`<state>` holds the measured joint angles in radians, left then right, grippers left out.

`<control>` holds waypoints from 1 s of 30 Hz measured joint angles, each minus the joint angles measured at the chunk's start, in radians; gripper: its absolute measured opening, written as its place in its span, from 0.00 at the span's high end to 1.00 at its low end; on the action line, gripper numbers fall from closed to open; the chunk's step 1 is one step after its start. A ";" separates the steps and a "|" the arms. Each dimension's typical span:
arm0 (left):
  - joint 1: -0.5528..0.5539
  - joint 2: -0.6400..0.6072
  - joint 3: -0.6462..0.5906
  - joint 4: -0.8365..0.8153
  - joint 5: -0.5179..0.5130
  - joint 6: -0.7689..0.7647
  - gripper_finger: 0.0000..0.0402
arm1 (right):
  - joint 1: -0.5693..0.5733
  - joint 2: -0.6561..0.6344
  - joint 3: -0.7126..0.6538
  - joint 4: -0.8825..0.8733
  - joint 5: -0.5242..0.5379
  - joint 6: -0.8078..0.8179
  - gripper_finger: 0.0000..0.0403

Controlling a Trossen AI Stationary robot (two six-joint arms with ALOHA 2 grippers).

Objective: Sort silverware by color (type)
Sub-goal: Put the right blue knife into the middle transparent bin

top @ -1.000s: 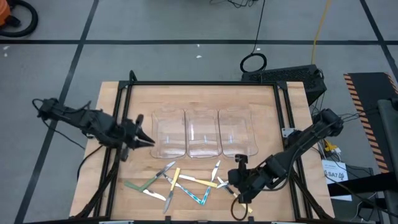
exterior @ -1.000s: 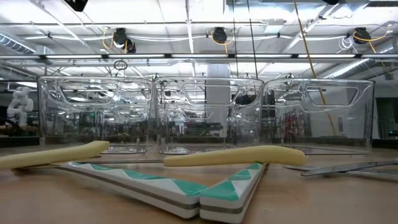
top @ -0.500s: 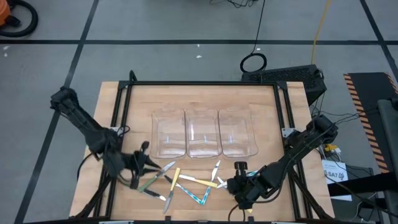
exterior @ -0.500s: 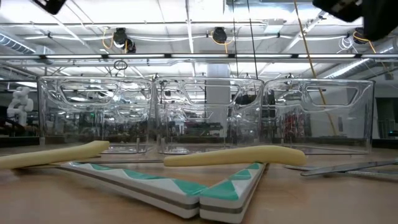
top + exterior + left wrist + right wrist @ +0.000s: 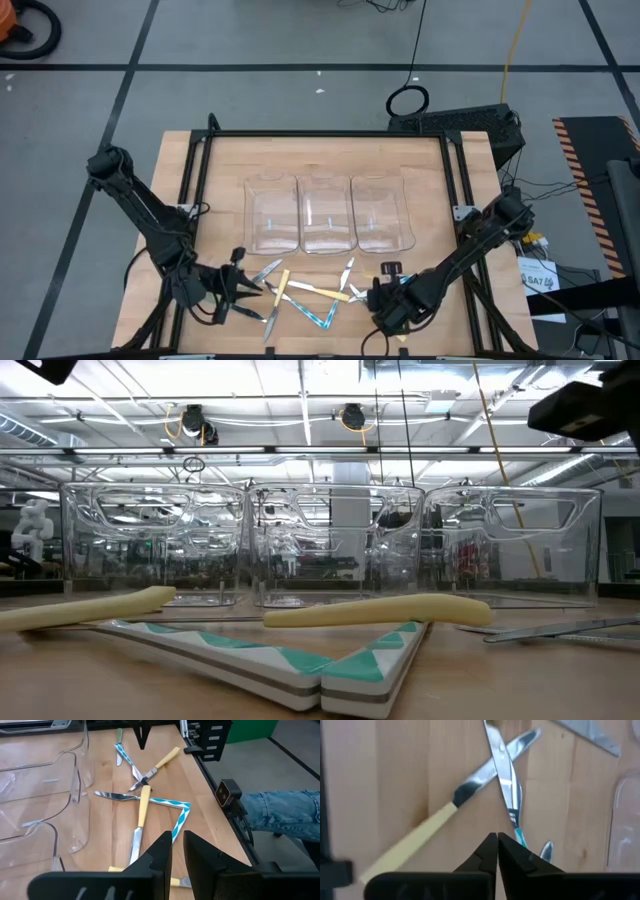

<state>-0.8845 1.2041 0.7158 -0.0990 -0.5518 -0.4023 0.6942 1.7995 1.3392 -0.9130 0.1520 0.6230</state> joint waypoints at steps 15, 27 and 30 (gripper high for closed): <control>0.023 0.000 0.000 0.007 -0.001 0.041 0.86 | -0.001 0.101 0.000 -0.065 0.061 -0.146 0.64; 0.051 0.000 0.000 0.007 -0.001 0.011 0.86 | -0.051 0.124 -0.006 -0.082 -0.007 -0.158 0.69; 0.040 0.000 0.000 0.007 -0.001 0.008 0.86 | -0.054 0.124 -0.033 -0.062 -0.027 -0.142 0.71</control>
<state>-0.8444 1.2041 0.7158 -0.0921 -0.5526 -0.3948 0.6399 1.9240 1.3058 -0.9746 0.1249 0.4811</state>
